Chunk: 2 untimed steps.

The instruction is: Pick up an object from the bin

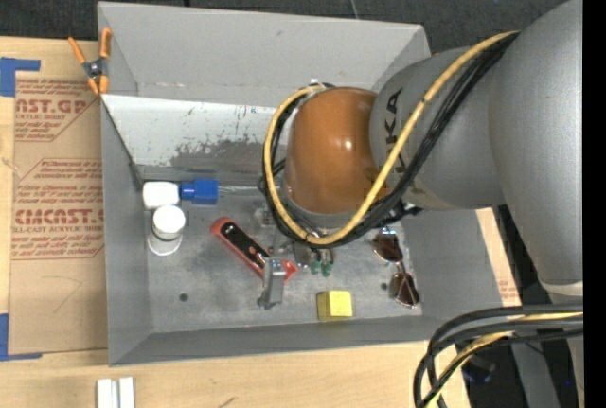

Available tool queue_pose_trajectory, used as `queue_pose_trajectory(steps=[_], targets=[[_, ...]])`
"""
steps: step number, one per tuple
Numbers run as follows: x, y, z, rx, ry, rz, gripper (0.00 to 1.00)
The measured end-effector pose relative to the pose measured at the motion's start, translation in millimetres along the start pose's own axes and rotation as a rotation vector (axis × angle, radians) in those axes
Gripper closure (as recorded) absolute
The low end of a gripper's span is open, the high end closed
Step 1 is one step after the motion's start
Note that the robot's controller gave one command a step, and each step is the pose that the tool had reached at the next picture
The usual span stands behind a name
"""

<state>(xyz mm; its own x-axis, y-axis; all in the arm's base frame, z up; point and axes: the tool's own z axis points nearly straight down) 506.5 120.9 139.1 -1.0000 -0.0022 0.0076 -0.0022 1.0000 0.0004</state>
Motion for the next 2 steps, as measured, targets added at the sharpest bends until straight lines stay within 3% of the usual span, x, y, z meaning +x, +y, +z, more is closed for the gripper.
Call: queue_pose_trajectory(steps=[1, 2], targets=[[-2.0, 0, -4, -0.001, -0.007, 0.001, 0.00], [-13.0, -9, 20, -0.003, -0.009, 0.058, 0.00]])
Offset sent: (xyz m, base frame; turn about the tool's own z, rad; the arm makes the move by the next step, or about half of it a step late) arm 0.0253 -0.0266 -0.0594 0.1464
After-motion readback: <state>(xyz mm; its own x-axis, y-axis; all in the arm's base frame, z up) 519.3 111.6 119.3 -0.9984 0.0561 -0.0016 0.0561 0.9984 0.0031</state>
